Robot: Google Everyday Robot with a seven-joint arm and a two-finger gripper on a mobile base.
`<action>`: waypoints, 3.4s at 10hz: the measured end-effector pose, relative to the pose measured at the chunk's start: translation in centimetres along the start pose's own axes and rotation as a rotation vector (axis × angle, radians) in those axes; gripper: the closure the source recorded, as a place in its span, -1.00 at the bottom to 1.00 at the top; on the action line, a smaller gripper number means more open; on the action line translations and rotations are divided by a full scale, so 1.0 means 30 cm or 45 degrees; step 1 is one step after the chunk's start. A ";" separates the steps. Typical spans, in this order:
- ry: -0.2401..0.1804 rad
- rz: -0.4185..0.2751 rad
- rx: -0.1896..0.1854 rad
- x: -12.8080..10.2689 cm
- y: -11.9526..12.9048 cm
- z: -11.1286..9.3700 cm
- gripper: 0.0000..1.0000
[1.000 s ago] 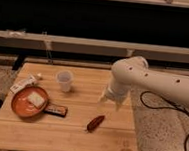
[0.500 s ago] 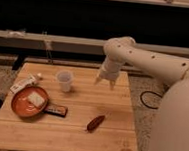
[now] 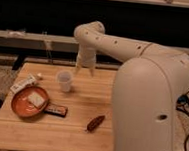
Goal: Move the arm in a circular motion
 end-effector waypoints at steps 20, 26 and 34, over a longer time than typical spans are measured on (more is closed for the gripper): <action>-0.101 -0.982 0.038 1.070 0.670 -0.179 -0.30; 0.000 -0.582 0.096 1.005 0.169 -0.093 -0.30; 0.022 -0.103 0.035 0.622 -0.285 -0.045 -0.30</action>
